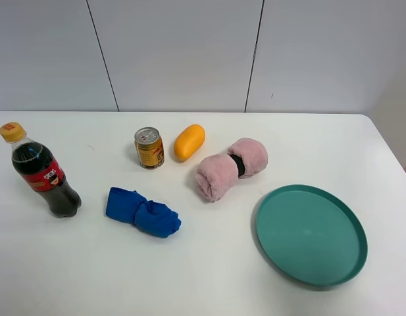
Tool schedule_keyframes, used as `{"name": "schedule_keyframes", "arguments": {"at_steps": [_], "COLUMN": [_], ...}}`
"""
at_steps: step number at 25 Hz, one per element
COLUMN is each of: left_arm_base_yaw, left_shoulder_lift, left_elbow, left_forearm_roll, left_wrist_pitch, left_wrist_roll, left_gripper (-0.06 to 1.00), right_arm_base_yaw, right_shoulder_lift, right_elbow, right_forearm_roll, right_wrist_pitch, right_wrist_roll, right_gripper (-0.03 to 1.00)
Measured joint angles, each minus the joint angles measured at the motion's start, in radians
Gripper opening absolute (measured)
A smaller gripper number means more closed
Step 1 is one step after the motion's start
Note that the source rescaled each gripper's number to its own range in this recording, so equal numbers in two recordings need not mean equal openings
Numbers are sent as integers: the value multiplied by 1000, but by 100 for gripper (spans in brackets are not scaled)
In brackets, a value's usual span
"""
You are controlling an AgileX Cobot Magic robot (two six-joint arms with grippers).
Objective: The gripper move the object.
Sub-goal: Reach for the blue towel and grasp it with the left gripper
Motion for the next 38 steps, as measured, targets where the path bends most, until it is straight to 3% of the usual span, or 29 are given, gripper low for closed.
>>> {"name": "schedule_keyframes", "arguments": {"at_steps": [1, 31, 36, 38], "left_arm_base_yaw": [0, 0, 0, 0], "left_shoulder_lift": [0, 0, 146, 235], "left_elbow": [0, 0, -61, -114], "left_forearm_roll": [0, 3, -51, -79], "left_wrist_pitch": [0, -1, 36, 40], "left_wrist_roll": [0, -1, 2, 56], "left_gripper": [90, 90, 90, 90], "right_arm_base_yaw": [0, 0, 0, 0], "right_shoulder_lift": [0, 0, 0, 0], "right_elbow": [0, 0, 0, 0], "right_forearm_roll": [0, 0, 0, 0], "right_wrist_pitch": [0, 0, 0, 0], "right_wrist_roll": [0, 0, 0, 0], "right_gripper": [100, 100, 100, 100]}}
